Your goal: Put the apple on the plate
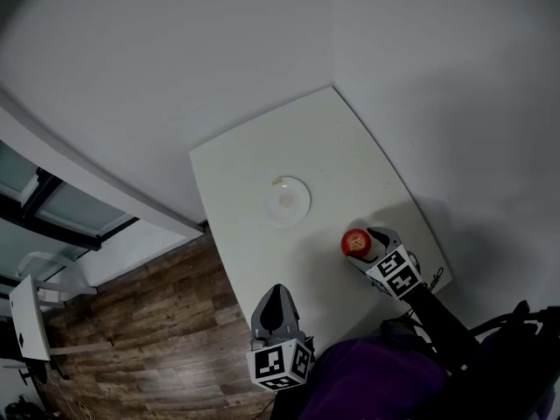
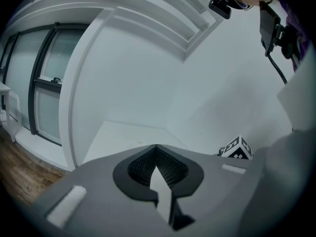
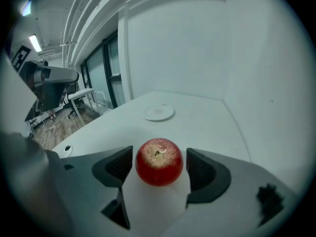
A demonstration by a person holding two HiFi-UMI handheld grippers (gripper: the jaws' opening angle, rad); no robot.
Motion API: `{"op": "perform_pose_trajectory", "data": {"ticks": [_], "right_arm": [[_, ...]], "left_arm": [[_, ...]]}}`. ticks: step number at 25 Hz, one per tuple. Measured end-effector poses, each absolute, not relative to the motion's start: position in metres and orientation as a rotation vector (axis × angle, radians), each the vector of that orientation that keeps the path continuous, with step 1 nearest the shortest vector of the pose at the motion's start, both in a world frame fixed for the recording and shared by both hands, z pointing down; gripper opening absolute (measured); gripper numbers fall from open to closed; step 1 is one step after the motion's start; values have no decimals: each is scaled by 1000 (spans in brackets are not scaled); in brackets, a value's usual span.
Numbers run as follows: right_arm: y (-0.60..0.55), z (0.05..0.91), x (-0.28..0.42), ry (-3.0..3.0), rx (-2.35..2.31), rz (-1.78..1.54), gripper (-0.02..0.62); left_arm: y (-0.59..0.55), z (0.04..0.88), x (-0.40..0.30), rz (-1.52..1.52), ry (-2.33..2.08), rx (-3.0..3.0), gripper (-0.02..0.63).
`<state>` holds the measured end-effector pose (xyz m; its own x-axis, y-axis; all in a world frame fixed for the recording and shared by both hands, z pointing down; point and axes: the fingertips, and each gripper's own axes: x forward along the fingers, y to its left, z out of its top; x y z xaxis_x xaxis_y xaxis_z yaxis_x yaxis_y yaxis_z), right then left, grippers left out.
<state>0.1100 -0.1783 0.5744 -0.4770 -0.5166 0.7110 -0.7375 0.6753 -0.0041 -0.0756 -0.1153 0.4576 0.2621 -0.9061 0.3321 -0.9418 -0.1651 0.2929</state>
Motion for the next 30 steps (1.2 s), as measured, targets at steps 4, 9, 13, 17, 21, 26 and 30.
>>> {"op": "perform_pose_trajectory", "data": {"ticks": [4, 9, 13, 17, 21, 26, 30], "right_arm": [[-180, 581, 110, -2170, 929, 413, 331], [-176, 590, 109, -2136, 881, 424, 331], [-181, 595, 112, -2128, 895, 440, 331], [-181, 594, 111, -2143, 894, 438, 331], [-185, 589, 110, -2161, 900, 434, 331], [-192, 584, 102, -2175, 873, 406, 331], [-200, 581, 93, -2196, 848, 384, 331]], "left_arm": [[-116, 459, -83, 105, -1687, 2091, 5], [-117, 461, -85, 102, -1687, 2083, 5], [-121, 463, -84, 99, -1679, 2085, 5], [-120, 463, -86, 98, -1684, 2075, 5], [-120, 465, -89, 94, -1693, 2062, 5], [-119, 467, -92, 81, -1703, 2047, 5], [-119, 470, -93, 72, -1706, 2035, 5]]}}
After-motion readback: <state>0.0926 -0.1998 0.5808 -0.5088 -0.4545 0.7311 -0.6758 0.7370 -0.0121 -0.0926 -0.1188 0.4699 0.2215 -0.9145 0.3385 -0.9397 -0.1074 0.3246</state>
